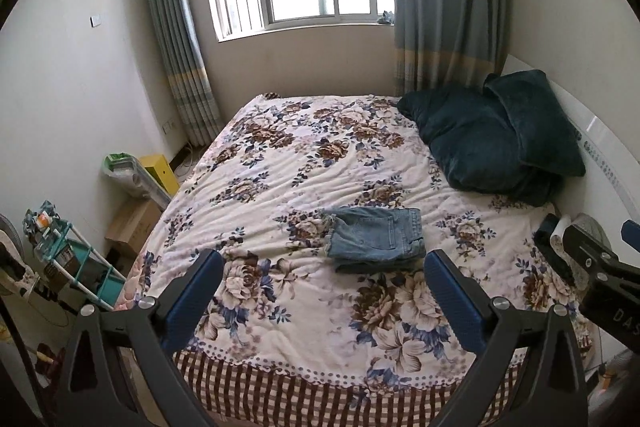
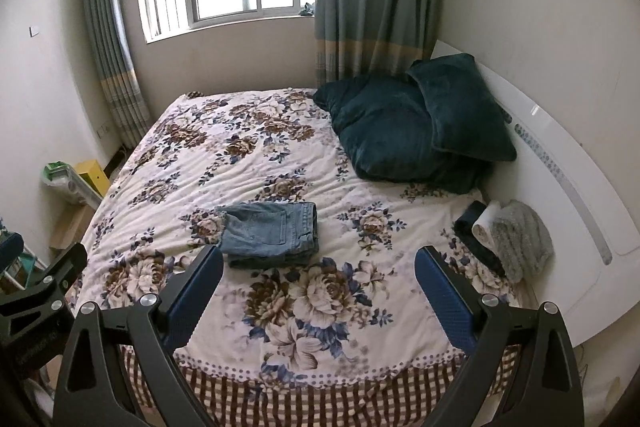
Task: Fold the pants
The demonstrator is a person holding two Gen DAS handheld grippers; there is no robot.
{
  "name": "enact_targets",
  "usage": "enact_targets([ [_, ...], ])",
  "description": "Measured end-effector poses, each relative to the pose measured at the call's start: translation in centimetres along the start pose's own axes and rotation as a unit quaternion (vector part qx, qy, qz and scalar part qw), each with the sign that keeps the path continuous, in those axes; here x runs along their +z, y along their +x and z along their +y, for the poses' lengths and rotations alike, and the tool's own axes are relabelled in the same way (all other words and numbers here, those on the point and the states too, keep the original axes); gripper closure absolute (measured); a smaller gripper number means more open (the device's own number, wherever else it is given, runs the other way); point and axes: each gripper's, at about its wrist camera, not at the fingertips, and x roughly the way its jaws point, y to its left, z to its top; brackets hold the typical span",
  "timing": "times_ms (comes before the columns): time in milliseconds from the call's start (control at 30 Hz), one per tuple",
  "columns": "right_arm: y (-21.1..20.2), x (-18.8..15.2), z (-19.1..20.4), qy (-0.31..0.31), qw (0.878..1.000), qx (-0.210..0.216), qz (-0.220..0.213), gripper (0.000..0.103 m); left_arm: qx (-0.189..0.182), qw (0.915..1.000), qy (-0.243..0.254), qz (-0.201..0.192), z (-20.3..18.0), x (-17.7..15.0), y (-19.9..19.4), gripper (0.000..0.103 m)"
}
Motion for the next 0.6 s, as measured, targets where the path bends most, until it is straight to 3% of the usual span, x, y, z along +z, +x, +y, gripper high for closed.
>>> enact_targets([
  [600, 0.20, -0.11, 0.01, -0.001, 1.000, 0.000, 0.002, 0.005, 0.008, 0.9999, -0.004, -0.011, 0.92, 0.53, 0.23, 0.000],
])
